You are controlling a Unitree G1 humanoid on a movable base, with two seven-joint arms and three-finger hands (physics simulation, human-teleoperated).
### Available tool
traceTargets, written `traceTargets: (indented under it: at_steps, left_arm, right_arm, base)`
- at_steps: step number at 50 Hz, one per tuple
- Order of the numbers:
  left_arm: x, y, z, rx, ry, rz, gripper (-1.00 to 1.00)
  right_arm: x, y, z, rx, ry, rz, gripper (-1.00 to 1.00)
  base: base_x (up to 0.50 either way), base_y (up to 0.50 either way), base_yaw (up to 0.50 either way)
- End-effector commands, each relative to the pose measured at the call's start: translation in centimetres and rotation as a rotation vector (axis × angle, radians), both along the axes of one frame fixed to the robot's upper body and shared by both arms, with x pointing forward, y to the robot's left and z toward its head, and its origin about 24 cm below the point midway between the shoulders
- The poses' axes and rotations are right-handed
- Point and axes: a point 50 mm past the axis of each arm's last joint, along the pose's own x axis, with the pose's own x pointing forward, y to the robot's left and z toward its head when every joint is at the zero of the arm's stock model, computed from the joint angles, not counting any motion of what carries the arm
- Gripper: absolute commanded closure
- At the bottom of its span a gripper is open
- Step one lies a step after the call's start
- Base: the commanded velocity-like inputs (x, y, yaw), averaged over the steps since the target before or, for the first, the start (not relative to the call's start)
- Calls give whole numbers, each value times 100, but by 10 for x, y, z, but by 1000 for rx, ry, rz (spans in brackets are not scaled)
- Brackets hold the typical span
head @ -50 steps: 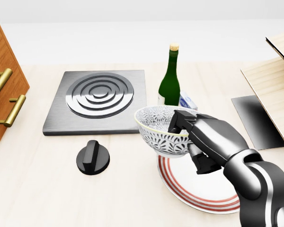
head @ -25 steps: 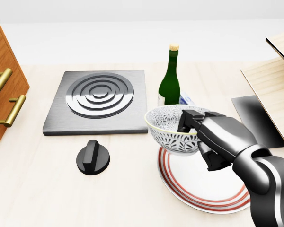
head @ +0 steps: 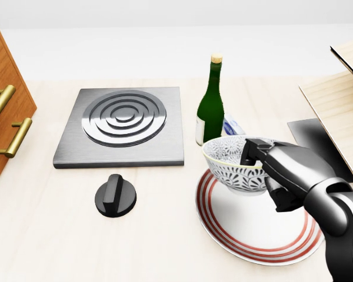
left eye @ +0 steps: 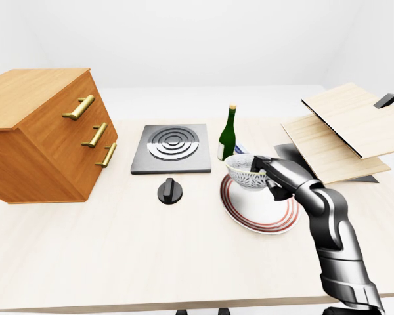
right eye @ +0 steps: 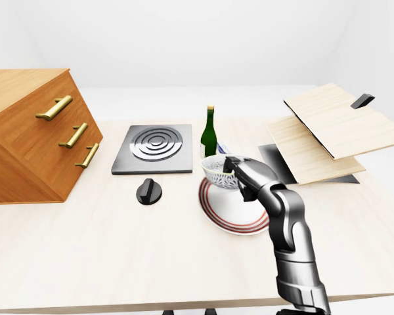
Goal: Pick up the akita bowl and put it on the plate.
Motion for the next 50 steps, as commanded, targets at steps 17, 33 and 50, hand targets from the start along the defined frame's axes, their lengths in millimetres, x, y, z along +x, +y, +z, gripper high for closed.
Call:
traceTargets:
  at_steps: [17, 33, 50]
  left_arm:
    - [0, 0, 0, 0, 0, 0, -100]
    - [0, 0, 0, -1, -1, 0, -100]
    - [0, 0, 0, 0, 0, -1, -100]
  right_arm:
    - [-8, -15, 6, -9, -50, -51, 100]
    - [-21, -23, 5, 28, -115, -101, 100]
    - [-31, -30, -10, 44, -136, -160, 100]
  base:
    - [0, 0, 0]
    - [0, 0, 0]
    - [0, 0, 0]
